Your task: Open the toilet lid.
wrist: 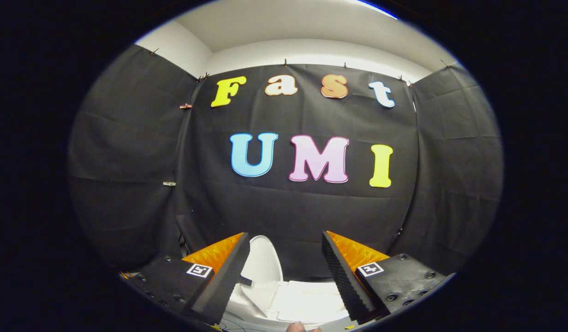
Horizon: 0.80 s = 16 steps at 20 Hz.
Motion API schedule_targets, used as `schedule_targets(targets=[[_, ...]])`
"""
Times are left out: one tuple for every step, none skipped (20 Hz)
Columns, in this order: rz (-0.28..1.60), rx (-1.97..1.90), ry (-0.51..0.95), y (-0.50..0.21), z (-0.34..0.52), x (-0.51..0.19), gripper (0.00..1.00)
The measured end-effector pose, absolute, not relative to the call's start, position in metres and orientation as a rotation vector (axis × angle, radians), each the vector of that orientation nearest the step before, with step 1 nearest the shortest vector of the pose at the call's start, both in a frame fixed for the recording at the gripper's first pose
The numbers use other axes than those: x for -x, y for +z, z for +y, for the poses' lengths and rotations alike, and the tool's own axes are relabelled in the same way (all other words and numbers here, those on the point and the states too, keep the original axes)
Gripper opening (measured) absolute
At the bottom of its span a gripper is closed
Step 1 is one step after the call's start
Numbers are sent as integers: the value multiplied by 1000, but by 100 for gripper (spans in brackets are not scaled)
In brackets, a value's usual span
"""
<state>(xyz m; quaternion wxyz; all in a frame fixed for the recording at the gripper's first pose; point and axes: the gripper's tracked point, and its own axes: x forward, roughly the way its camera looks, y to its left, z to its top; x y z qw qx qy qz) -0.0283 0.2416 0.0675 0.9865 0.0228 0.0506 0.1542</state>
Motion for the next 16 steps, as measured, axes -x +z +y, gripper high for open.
schedule_targets(targets=[[92,-51,301,73,229,31,98],[89,-54,294,77,217,32,98],[85,-58,287,81,206,34,98],[79,-60,277,85,194,37,98],[68,-60,262,89,180,36,98],[58,-55,248,93,167,38,98],[51,-46,233,94,154,39,98],[47,-36,221,94,142,41,98],[42,-30,210,96,132,44,98],[41,-26,200,96,121,48,98],[39,-24,192,96,114,50,98],[34,-24,182,97,105,52,98],[30,-20,174,96,97,54,98],[30,-14,163,95,89,54,98],[30,-9,151,92,82,55,98],[33,-6,144,91,76,56,98]])
